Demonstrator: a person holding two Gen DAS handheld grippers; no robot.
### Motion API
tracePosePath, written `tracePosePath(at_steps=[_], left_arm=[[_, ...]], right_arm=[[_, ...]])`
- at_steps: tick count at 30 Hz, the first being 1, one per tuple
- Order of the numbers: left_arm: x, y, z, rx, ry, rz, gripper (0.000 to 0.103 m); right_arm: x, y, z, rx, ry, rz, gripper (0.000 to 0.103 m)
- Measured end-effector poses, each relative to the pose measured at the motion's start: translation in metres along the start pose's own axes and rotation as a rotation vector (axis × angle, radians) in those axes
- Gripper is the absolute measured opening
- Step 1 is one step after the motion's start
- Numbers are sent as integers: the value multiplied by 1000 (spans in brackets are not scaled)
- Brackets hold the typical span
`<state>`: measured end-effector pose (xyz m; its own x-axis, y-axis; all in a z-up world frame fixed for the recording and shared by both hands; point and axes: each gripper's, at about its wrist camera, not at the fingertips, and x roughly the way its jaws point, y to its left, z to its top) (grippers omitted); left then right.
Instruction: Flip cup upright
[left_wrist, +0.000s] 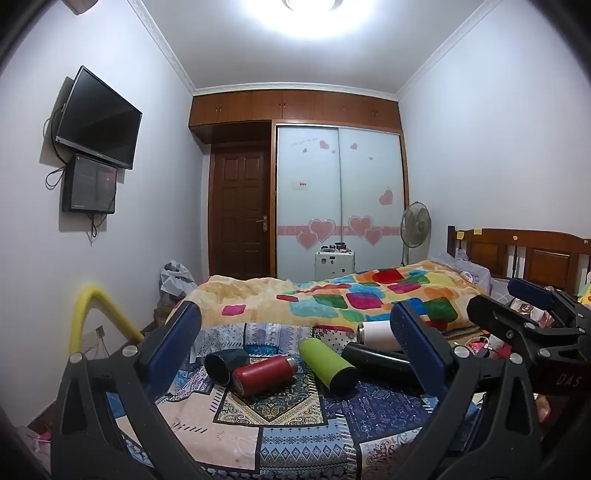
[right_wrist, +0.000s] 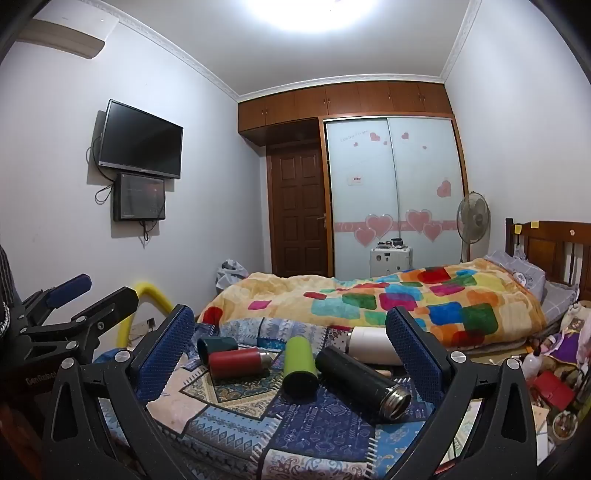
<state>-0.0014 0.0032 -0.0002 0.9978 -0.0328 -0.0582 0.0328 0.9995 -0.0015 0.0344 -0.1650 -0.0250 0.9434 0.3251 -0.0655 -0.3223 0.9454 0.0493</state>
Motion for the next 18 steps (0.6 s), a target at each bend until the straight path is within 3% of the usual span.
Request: tracePosePath(at_steps=[18], left_arm=[[1,-5,-1,7,8,-6,103]], right_arm=[[2,-1,-1,-1,7,2,103]])
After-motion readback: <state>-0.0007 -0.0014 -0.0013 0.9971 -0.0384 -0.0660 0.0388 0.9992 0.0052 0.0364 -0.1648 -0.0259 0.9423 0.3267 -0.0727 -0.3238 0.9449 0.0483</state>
